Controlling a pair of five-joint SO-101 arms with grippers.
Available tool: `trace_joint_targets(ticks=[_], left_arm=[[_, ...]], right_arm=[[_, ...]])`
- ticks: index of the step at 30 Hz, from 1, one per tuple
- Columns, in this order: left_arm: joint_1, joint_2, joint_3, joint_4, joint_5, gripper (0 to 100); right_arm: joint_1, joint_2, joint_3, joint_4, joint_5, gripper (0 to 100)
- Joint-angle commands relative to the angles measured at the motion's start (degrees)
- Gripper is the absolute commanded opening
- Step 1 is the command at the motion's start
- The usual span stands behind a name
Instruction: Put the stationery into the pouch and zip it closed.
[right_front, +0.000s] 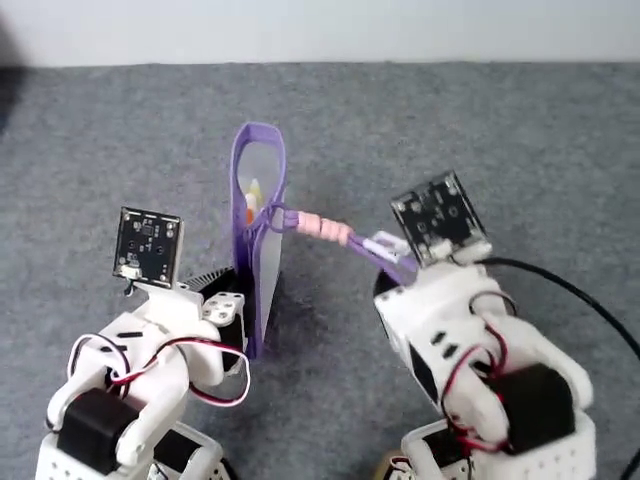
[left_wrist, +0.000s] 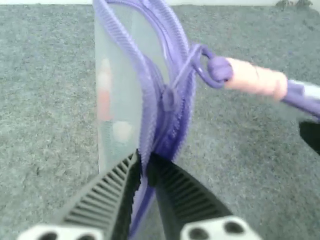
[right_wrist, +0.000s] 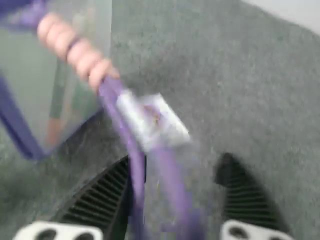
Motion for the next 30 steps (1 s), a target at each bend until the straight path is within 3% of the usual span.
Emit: trace_joint_targets(ticks=[1,5,11,21,30], left_arm=[[-0.5,0.5,0.5,-1.3,-0.3,1],[-0.5,0.5,1.0,-1.4,-0.3,1],[-0.4,0.4,1.0,-1.4,-0.3,1],[-0.4,0.1,0.8,-1.1,-0.3,1],[-0.4,0.1,0.7,-1.2,-0.3,1]], right_arm=[[0.2,-2.2,-2.2,2.2,-0.1,27.9],[-2.2,-2.4,-1.9,0.3,-0.4,22.1],[-13.8,-1.2,0.3,-7.6,-0.3,20.8],[-14.3,10.7,0.9,-22.2,0.2,20.6],[-16.1,17.9,1.0,-29.4,4.8,20.5]])
